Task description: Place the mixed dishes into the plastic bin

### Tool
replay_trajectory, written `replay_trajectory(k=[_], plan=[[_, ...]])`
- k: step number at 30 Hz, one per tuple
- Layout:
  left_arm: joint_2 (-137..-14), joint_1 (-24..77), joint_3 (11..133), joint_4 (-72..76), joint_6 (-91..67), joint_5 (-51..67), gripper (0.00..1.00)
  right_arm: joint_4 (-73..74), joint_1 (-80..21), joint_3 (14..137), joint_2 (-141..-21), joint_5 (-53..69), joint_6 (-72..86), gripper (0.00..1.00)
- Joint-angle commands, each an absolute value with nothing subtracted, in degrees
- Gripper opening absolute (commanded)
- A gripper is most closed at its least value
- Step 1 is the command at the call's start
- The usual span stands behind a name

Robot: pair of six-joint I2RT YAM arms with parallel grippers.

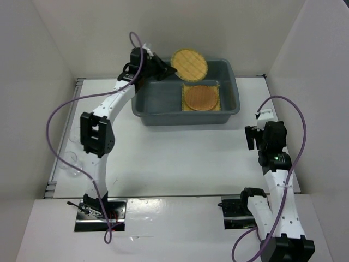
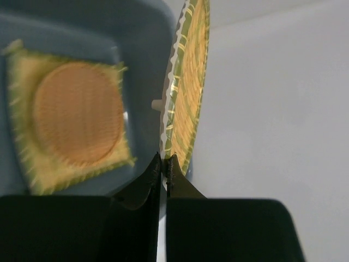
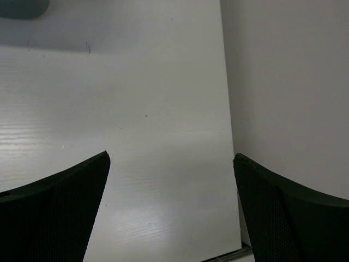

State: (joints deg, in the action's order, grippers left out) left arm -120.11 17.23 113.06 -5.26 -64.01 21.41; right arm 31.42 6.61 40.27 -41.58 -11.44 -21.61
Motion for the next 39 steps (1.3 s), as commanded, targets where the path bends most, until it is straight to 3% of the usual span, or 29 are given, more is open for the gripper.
replay_trajectory(k=[1,3,5,6,7,8,9,13,33,36,39], plan=[[-129.35,19.77,130.65,-8.24,-61.00,28.65,0.00,26.28,5.72,39.73,-38.59,-13.62,-22.76,0.98],[-138.02,21.43,140.13,-15.33,-60.39,28.65,0.00,26.28,5.71,39.20,-38.58,-13.62,-22.76,0.98],[-145.86,22.32,162.07,-26.03,-60.38,28.13,0.00,25.75,4.31,39.20,-38.06,-14.15,-22.76,0.98],[-156.51,22.85,172.86,-29.76,-61.86,27.34,0.00,25.75,4.31,39.20,-37.53,-14.15,-22.76,0.98],[-158.10,22.85,178.54,-27.88,-64.31,28.64,0.00,25.75,4.31,39.20,-37.53,-14.15,-22.76,0.98],[-158.12,22.33,172.50,-24.73,-67.47,31.61,0.00,25.14,3.70,38.68,-36.83,-14.15,-22.76,0.98],[-161.51,22.32,177.66,-27.74,-68.20,29.73,0.00,25.14,3.69,38.67,-36.83,-14.15,-22.76,0.98],[-165.49,22.85,179.64,-27.34,-70.48,30.13,0.00,25.14,3.08,38.67,-36.21,-14.15,-22.76,0.98],[-173.06,22.85,179.65,-34.01,-73.13,28.65,0.00,25.14,2.55,38.67,-37.79,-14.15,-22.76,0.98],[-172.53,22.32,179.65,-34.01,-72.60,29.79,0.20,25.14,2.55,38.67,-37.79,-14.15,-22.76,0.98],[-170.35,22.32,179.65,-36.99,-70.76,28.05,0.33,25.14,2.02,38.67,-38.32,-14.15,-23.29,0.98]])
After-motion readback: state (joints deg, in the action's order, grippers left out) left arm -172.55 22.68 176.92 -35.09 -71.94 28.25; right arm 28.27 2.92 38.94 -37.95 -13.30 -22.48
